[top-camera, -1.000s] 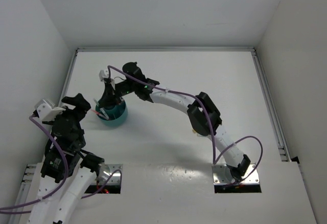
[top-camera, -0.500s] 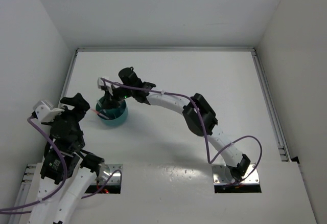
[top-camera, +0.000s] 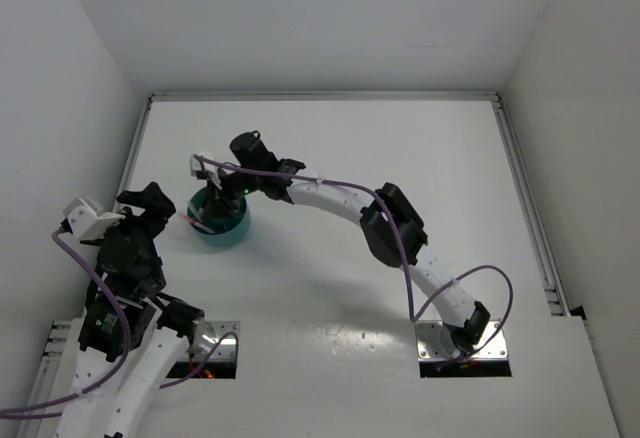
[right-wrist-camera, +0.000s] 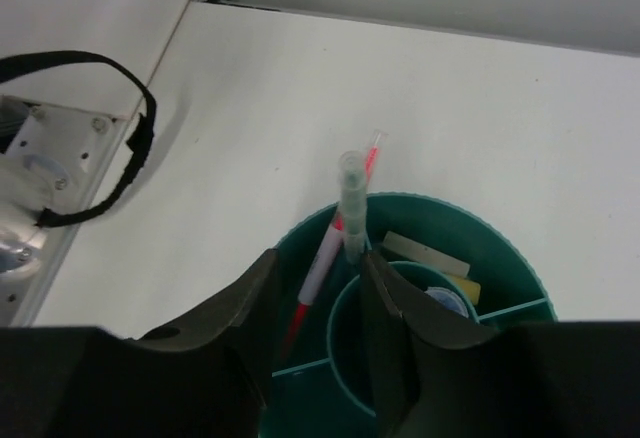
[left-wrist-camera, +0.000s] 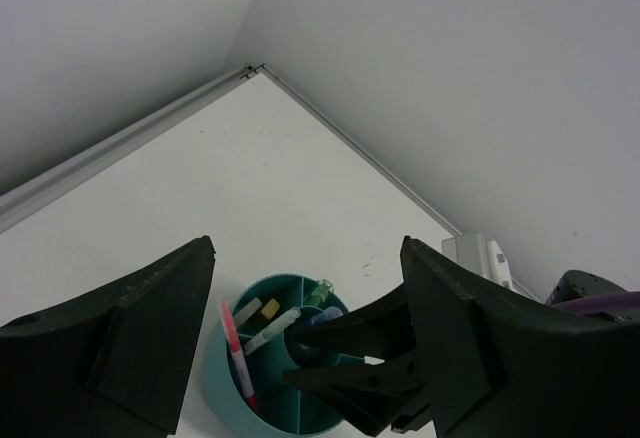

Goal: Sort the stationery into containers
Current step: Place the pen in the storage box, then pick up the stationery from the center of the board.

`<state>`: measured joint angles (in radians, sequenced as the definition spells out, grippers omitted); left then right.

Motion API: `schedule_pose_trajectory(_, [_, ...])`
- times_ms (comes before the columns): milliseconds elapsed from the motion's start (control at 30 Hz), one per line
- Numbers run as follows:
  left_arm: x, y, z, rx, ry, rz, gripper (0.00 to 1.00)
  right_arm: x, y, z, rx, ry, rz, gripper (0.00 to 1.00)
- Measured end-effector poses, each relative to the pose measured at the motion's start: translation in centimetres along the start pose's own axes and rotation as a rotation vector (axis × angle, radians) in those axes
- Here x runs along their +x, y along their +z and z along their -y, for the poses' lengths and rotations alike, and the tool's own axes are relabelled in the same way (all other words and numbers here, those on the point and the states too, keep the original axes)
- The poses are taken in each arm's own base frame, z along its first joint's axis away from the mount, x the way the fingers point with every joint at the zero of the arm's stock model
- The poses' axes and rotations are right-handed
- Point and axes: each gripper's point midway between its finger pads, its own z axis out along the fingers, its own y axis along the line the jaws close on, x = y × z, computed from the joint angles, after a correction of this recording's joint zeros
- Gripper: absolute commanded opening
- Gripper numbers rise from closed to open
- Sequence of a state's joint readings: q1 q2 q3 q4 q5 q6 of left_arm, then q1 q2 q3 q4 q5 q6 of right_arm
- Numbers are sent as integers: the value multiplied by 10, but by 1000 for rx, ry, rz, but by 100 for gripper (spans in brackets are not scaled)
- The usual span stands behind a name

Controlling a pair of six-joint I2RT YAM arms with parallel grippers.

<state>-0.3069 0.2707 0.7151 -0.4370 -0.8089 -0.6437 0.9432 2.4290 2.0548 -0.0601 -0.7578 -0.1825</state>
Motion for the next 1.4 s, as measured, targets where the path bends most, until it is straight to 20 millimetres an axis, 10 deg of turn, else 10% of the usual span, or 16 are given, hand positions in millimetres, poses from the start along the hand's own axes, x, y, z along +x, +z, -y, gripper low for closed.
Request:
schedule_pose_trajectory(200, [0, 0, 0, 0, 0, 0, 76, -36, -18, -13, 5, -4, -5, 29])
schedule_pose_trajectory(300, [0, 0, 1, 2, -3, 0, 43, -69, -40, -15, 47, -41, -12, 0])
schedule_pose_trajectory(367, [-1, 0, 2, 6, -8, 1, 2, -92, -58, -13, 108, -69, -23, 0])
schedule_pose_trajectory(467, [0, 0, 3, 18, 4, -5, 0, -120, -97, -5, 254, -116, -74, 0])
schedule_pose_trajectory(567, [4, -1, 11, 65, 30, -27, 1, -125, -149, -1, 398, -229, -195, 22])
schedule_pose_trajectory(700, [34, -4, 46, 281, 152, -136, 69, -49, -232, -18, 474, -320, -548, 63])
schedule_pose_trajectory(833, [82, -5, 78, 464, 287, -309, 85, 95, -299, -60, 350, -182, -987, 69])
schedule_pose_trajectory(933, [101, -9, 87, 534, 327, -382, 85, 165, -336, -103, 223, -61, -1199, 69])
schedule_pose_trajectory(1167, [107, -15, 92, 593, 345, -408, 85, 210, -372, -145, 150, -154, -1291, 69])
schedule_pose_trajectory(1400, [105, -16, 95, 607, 341, -401, 85, 219, -374, -126, 178, -234, -1261, 65])
